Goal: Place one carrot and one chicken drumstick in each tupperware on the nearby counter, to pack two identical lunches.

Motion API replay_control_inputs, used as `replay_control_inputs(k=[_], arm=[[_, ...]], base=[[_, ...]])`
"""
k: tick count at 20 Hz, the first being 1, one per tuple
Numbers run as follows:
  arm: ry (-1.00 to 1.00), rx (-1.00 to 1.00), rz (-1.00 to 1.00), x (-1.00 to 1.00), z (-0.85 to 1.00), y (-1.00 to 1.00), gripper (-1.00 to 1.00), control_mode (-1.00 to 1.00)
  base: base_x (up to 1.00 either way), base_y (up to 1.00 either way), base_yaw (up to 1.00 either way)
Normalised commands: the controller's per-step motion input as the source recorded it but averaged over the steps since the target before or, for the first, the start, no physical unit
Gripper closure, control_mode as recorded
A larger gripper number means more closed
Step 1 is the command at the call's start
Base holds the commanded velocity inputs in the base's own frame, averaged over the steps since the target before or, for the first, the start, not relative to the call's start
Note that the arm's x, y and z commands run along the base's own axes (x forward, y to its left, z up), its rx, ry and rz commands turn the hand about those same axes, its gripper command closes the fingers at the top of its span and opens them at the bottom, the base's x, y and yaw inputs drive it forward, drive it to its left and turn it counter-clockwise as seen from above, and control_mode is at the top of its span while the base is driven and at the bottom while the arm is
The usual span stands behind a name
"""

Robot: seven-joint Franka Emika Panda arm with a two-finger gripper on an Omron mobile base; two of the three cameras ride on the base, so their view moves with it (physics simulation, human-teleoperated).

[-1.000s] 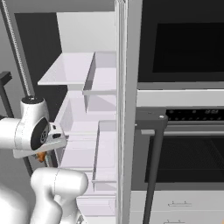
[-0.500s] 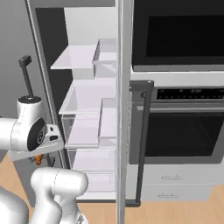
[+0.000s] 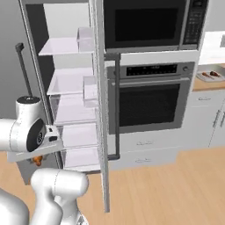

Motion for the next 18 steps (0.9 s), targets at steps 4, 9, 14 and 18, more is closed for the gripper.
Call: replay_control_inputs(k=[4, 9, 14, 18], arm=[[0.00, 0.00, 0.00, 0.00, 0.00, 0.00, 1.00, 1.00], [0.00, 0.00, 0.00, 0.00, 0.00, 0.00, 1.00, 1.00], [0.00, 0.00, 0.00, 0.00, 0.00, 0.00, 1.00, 1.00], [0.00, 0.00, 0.00, 0.00, 0.00, 0.00, 1.00, 1.00]], base=[[-0.21, -0.68, -0.67], [-0.02, -0.97, -0.65], [0.08, -1.00, -0.59], [0.82, -0.50, -0.33]])
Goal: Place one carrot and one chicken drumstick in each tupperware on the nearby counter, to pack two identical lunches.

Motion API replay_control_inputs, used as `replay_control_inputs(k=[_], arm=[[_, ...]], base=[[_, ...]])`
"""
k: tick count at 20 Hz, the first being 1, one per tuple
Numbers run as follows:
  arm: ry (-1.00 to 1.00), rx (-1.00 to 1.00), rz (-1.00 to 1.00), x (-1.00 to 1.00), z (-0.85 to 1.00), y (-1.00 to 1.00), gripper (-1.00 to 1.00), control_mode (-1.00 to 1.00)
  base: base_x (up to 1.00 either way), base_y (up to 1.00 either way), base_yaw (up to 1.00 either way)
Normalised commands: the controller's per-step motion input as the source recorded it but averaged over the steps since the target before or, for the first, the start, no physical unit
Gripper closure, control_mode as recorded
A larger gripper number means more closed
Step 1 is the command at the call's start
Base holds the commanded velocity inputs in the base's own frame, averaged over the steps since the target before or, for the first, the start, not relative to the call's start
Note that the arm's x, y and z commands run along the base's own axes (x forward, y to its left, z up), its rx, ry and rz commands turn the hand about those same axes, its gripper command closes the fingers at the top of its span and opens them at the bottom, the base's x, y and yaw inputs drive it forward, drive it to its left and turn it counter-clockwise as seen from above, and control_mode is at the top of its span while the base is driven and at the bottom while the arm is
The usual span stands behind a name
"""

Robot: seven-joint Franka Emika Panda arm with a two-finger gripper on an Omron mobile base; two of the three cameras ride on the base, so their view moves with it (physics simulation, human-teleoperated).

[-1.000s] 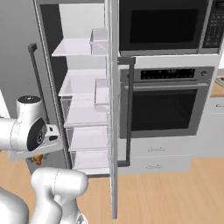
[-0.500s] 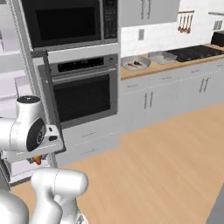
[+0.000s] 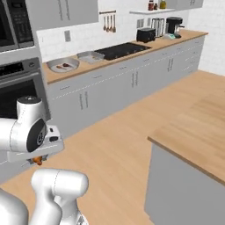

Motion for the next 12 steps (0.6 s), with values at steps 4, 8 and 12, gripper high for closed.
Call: replay_control_inputs(k=[4, 8, 12], arm=[[0.00, 0.00, 0.00, 0.00, 0.00, 0.00, 1.00, 1.00], [0.00, 0.00, 0.00, 0.00, 0.00, 0.00, 1.00, 1.00], [0.00, 0.00, 0.00, 0.00, 0.00, 0.00, 1.00, 1.00]], base=[[1.00, 0.10, -0.04], [1.00, 0.13, 0.00], [1.00, 0.02, 0.01]])
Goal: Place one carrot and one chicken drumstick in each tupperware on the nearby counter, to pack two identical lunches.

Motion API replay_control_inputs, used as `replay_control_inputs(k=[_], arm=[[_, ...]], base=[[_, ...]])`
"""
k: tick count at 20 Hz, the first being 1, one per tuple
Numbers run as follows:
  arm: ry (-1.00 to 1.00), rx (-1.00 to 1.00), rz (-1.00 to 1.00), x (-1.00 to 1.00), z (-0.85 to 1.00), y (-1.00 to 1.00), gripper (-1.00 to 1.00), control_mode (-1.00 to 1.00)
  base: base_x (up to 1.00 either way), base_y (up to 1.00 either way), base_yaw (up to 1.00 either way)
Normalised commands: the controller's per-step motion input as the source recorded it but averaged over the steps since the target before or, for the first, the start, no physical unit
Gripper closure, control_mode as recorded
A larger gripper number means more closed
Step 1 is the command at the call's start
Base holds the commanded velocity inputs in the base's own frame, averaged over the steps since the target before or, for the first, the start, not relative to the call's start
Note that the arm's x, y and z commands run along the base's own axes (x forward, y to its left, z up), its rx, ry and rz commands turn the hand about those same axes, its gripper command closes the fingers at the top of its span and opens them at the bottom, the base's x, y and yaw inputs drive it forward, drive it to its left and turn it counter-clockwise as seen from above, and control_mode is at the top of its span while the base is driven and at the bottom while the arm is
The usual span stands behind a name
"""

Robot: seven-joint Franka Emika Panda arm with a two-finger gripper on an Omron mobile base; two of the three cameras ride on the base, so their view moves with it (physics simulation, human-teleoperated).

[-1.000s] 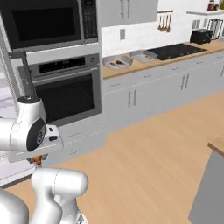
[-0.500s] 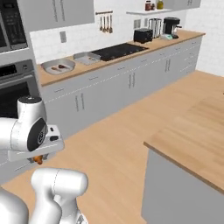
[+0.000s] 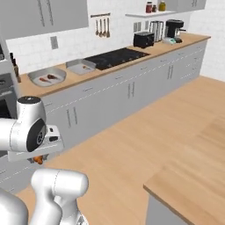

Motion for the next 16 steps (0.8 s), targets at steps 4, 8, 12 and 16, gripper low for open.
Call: replay_control_inputs(k=[4, 8, 12, 16], arm=[[0.00, 0.00, 0.00, 0.00, 0.00, 0.00, 1.00, 1.00], [0.00, 0.00, 0.00, 0.00, 0.00, 0.00, 1.00, 1.00], [0.00, 0.00, 0.00, 0.00, 0.00, 0.00, 1.00, 1.00], [0.00, 0.00, 0.00, 0.00, 0.00, 0.00, 1.00, 1.00]], base=[[1.00, 0.00, 0.07], [1.00, 0.07, 0.02], [1.00, 0.16, 0.00], [1.00, 0.08, 0.00]])
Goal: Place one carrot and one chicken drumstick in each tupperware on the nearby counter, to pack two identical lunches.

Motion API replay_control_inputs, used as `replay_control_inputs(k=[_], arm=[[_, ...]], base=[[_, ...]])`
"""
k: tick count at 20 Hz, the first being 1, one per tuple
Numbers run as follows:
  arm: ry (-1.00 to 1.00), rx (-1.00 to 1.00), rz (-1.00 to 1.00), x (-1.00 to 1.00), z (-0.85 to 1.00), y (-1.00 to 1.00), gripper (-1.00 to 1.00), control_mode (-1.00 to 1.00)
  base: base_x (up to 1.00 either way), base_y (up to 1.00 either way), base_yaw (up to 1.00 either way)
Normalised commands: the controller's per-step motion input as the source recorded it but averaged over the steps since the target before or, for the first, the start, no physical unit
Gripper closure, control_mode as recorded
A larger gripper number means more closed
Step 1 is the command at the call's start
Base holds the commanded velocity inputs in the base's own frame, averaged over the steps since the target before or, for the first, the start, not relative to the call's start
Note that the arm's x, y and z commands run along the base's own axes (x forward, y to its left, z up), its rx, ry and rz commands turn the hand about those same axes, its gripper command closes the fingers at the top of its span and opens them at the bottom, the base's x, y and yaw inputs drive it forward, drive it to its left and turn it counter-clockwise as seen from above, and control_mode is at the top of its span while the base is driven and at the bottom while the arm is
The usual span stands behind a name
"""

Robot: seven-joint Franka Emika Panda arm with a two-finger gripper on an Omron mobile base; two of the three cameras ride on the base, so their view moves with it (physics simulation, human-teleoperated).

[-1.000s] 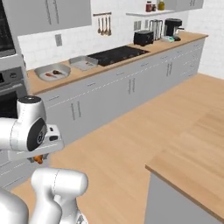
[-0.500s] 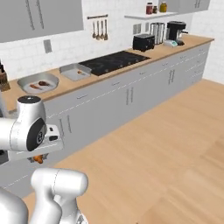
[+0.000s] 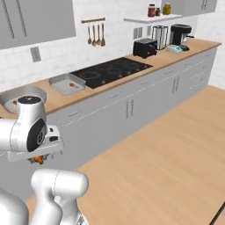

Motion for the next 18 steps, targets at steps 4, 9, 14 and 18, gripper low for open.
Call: replay_control_inputs(k=[4, 9, 14, 18], arm=[[0.00, 0.00, 0.00, 0.00, 0.00, 0.00, 1.00, 1.00], [0.00, 0.00, 0.00, 0.00, 0.00, 0.00, 1.00, 1.00], [0.00, 0.00, 0.00, 0.00, 0.00, 0.00, 1.00, 1.00], [0.00, 0.00, 0.00, 0.00, 0.00, 0.00, 1.00, 1.00]], base=[[1.00, -0.08, 0.11], [0.99, -0.35, 0.16], [1.00, -0.12, 0.45], [1.00, -0.10, 0.54]])
